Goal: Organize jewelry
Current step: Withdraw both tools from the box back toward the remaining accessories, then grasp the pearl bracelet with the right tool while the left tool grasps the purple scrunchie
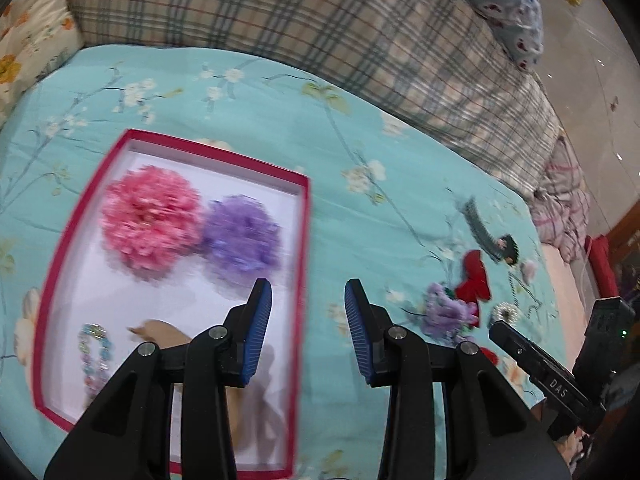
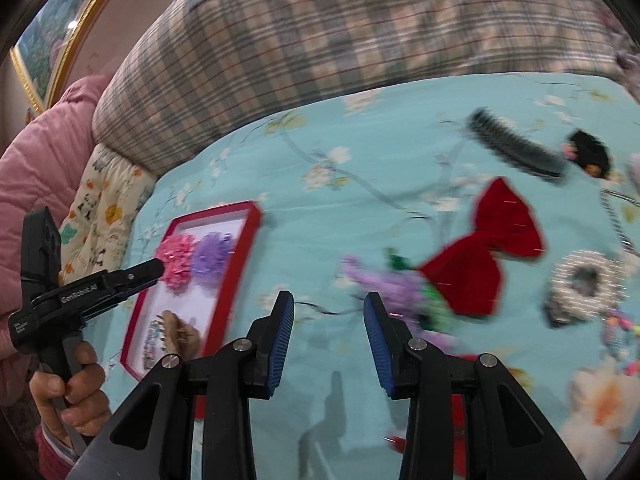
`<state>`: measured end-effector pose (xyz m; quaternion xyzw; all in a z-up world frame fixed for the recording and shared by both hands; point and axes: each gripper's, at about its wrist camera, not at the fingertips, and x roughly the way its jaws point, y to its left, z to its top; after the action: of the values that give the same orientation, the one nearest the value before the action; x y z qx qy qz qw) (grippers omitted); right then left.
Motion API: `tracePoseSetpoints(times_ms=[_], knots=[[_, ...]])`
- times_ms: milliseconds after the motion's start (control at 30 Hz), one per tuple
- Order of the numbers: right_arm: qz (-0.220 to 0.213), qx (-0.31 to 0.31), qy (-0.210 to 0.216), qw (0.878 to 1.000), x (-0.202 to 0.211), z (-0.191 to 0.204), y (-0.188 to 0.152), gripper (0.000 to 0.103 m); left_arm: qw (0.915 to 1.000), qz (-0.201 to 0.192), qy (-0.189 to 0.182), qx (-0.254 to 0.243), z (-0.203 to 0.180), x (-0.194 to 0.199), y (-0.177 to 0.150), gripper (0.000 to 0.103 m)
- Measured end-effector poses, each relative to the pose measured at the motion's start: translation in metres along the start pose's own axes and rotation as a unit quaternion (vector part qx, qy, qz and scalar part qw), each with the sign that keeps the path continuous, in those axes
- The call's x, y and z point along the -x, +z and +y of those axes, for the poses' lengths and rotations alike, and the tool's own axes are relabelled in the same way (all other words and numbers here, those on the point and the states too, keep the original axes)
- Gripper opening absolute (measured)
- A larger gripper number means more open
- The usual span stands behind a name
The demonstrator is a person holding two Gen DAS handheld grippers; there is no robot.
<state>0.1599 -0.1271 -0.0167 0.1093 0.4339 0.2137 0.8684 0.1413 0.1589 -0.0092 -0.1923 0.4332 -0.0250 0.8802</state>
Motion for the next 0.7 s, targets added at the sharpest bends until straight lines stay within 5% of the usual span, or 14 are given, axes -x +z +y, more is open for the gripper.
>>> tracePoseSetpoints(times_ms=[700], knots=[[-0.033, -0.089, -0.113, 0.989, 0.076, -0.139, -0.019, 0.040, 0.9951, 0.068, -0.068, -0.024, -0.094, -0.062, -0.021, 0.045]])
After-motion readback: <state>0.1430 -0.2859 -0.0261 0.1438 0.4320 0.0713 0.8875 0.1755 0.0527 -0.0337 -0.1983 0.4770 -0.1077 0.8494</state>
